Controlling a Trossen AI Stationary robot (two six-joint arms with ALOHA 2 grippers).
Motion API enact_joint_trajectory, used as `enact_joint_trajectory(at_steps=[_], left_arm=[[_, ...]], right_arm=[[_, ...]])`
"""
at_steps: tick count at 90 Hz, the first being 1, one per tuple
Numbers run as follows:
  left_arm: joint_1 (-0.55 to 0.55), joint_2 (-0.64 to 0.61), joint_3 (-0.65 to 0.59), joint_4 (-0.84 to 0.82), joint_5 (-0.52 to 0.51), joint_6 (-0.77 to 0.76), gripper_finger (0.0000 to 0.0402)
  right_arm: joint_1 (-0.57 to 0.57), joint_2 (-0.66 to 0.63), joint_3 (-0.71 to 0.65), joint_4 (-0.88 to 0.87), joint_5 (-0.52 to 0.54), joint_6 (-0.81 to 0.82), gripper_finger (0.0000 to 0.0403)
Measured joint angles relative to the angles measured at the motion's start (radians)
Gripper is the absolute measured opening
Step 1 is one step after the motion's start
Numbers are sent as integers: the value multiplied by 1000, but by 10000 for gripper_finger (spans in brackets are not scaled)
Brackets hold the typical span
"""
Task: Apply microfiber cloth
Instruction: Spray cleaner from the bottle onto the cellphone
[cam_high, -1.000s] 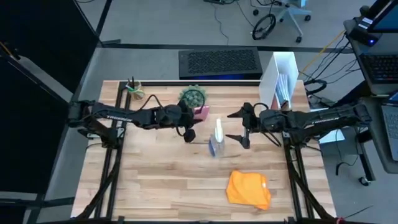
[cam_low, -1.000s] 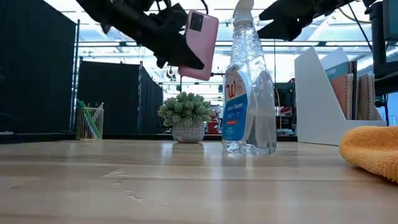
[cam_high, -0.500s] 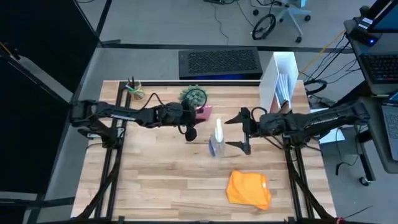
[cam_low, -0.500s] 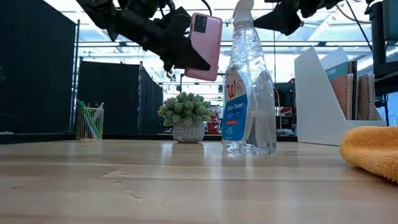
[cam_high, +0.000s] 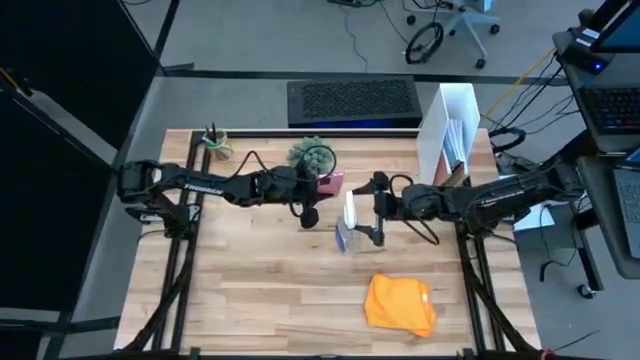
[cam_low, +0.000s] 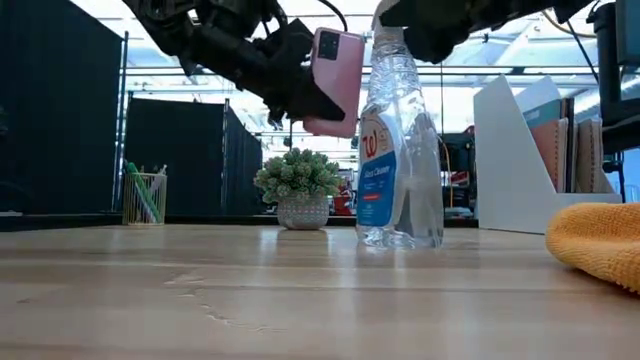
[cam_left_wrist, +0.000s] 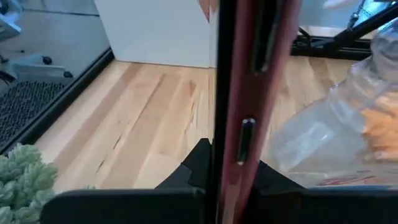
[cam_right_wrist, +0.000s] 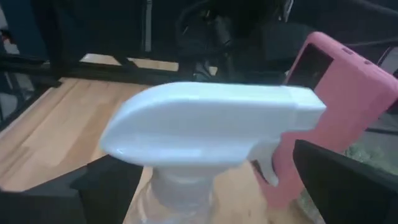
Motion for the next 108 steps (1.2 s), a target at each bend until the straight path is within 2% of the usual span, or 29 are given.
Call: enact_joint_trajectory(at_steps=[36,49,62,86,108], left_arm=[[20,0,0,33,7,8,8],[57,1,4,92,140,51,8],[90,44,47,101,278,23,8],[91,148,128,105,312,-28,8],[91,171,164,107,341,-28,8]], right_arm=[[-6,55,0,74,-19,-18,388],[3,57,0,66,-24,-12,371],[3,57,0,66,-25,-14,355],[2,56,0,46,-23,-15,327],[2,55,2,32,-24,-17,287]])
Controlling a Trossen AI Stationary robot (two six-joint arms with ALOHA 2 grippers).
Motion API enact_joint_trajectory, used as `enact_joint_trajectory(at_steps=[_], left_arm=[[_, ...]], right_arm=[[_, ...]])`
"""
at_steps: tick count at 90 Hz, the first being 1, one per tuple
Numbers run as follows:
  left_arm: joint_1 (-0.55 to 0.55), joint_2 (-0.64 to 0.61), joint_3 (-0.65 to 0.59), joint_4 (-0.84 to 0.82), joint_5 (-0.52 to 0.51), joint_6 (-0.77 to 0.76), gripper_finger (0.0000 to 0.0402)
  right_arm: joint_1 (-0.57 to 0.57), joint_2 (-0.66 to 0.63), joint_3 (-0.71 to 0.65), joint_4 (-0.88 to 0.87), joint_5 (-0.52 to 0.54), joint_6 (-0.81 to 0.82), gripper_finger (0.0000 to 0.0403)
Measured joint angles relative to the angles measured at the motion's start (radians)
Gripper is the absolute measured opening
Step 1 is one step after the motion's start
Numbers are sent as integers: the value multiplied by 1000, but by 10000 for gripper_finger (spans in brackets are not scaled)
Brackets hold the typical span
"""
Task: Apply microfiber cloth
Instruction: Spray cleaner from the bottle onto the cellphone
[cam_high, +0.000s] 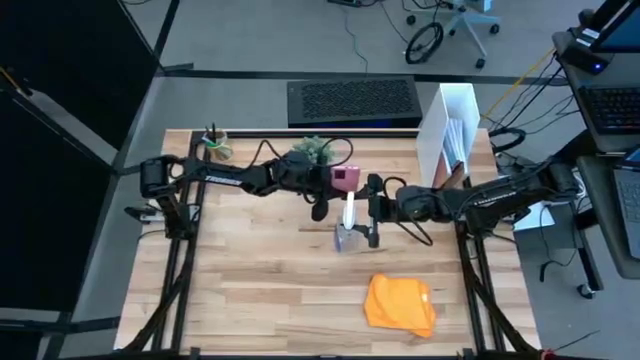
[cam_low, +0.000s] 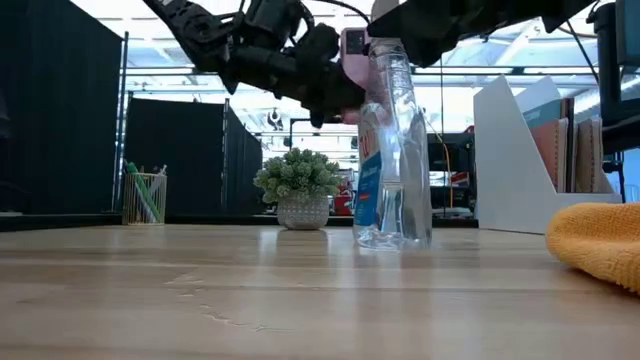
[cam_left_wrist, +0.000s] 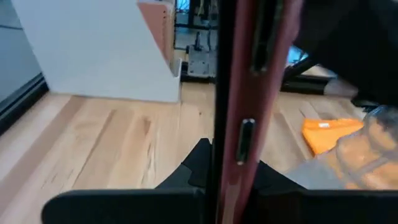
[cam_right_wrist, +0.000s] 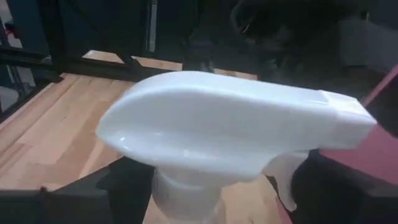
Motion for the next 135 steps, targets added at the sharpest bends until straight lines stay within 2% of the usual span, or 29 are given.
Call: enact_joint_trajectory(at_steps=[13,24,39,56,75,84,97,107,120,135], left_arm=[[0,0,2,-5,3,0,8],[0,0,2,-8,3,0,8],[2,0,2,-13,-6,4,8],[13,-43,2,-91,-59,34,8],[13,-103,2,-222,-122,62,8],[1,-152,2,-374,-169,75,8],[-45,-259,2,-619,-324,106,8],[-89,-327,2,-810,-324,67,8],[-180,-352,2,-985,-322,-11,8],[-292,-346,2,-1071,-297,-87,8]], right_arm=[[0,0,0,-4,-3,1,255],[1,0,0,-6,-4,3,252],[0,-18,0,-32,9,1,296],[10,-120,-1,-146,9,-10,350],[38,-246,-3,-269,12,-1,370],[53,-292,-3,-326,9,43,369],[83,-336,-2,-442,5,171,369],[104,-349,-2,-517,5,269,369],[121,-353,-2,-569,9,341,369],[120,-355,-2,-591,9,391,369]])
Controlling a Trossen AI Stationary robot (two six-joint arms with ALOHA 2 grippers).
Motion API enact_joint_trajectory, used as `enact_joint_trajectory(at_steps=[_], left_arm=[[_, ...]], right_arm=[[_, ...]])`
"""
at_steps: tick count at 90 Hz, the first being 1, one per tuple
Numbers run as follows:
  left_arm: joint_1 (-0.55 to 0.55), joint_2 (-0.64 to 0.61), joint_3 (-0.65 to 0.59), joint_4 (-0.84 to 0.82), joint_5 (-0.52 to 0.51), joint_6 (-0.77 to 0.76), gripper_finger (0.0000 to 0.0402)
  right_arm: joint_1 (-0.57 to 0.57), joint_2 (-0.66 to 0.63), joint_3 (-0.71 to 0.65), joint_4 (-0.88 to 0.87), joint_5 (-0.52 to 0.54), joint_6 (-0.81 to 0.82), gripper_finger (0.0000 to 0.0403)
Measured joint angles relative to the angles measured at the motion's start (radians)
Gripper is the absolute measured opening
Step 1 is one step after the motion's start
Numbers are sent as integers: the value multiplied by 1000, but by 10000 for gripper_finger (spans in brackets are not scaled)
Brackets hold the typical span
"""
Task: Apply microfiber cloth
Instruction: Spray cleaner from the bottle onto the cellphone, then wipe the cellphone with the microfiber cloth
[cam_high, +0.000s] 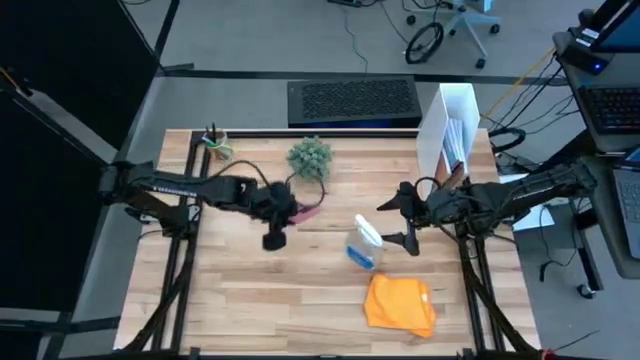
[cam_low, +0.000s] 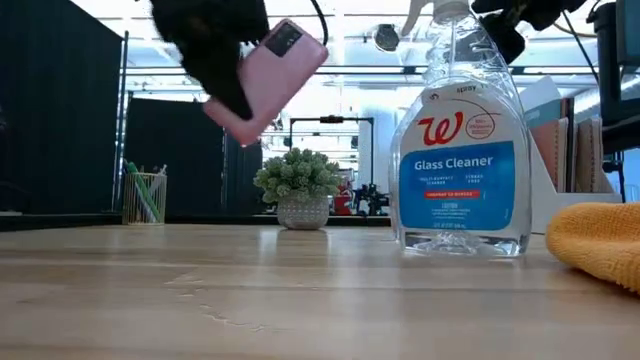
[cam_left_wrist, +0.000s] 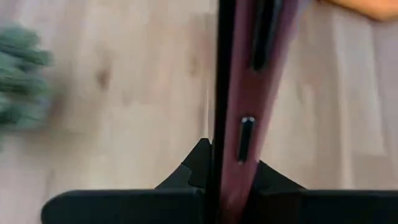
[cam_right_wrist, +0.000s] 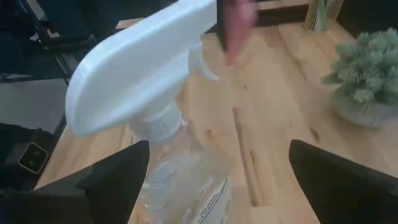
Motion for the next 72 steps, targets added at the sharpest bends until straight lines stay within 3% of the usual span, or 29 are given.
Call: enact_joint_trajectory(at_steps=[12,34,52,72], left_arm=[[-80,21,0,-11,75,-85,8],[-239,120,0,-1,83,-237,8],[-343,261,-2,33,83,-370,8],[-391,362,4,195,120,-465,8]], right_arm=[[0,-7,1,-74,-6,132,369],[70,0,1,-285,-94,477,368],[229,73,1,-241,-11,591,368],[369,225,1,-170,74,690,368]])
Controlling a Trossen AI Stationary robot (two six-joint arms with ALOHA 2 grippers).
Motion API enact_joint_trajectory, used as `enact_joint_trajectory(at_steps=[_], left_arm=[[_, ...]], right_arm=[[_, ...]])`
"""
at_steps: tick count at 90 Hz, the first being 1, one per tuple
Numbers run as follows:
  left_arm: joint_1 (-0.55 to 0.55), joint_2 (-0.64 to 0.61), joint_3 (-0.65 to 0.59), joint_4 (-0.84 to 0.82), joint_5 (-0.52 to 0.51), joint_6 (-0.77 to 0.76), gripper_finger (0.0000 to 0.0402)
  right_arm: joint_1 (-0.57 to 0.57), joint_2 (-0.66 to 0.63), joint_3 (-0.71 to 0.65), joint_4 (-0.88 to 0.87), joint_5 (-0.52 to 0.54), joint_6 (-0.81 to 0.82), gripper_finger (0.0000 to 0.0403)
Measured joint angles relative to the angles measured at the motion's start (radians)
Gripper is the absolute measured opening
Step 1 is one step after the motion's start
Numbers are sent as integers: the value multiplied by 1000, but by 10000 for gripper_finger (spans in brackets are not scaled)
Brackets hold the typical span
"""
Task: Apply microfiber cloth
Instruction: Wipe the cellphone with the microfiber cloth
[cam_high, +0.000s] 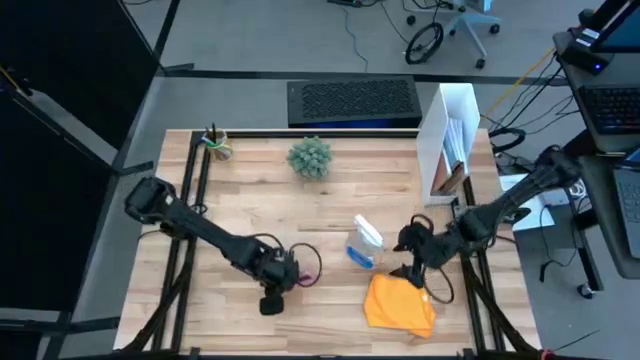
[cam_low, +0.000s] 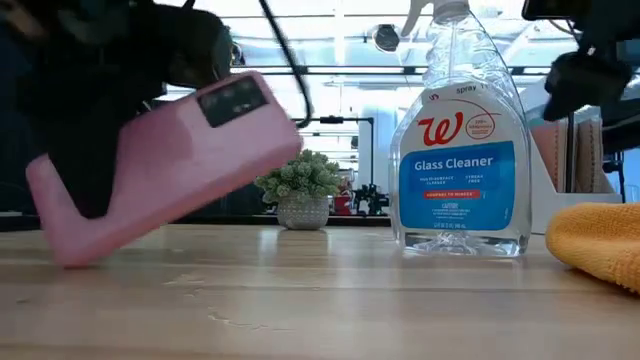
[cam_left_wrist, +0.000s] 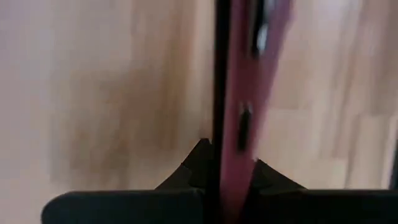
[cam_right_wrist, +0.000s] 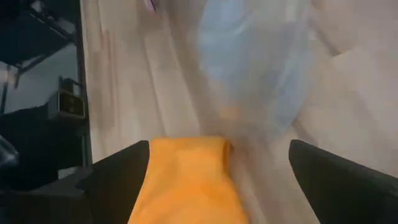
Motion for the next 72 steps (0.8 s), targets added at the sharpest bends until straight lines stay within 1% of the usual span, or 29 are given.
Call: enact_joint_trajectory(at_steps=[8,18,27,38,50,64,72], left_arm=[[-6,25,0,72,-5,-1,9],[-5,45,0,151,-30,-5,26],[-5,50,-3,184,-46,-24,39],[-4,56,-6,186,-52,-23,43],[-5,54,-6,187,-52,-11,45],[-2,54,-6,189,-62,10,46],[-2,54,-6,189,-70,10,47]], right_arm=[[48,71,0,49,45,21,368],[107,157,0,130,96,26,368],[158,224,0,236,107,26,368],[211,289,0,341,107,26,368],[242,356,0,349,104,50,368],[244,436,0,360,95,84,368],[225,464,0,361,49,81,368]])
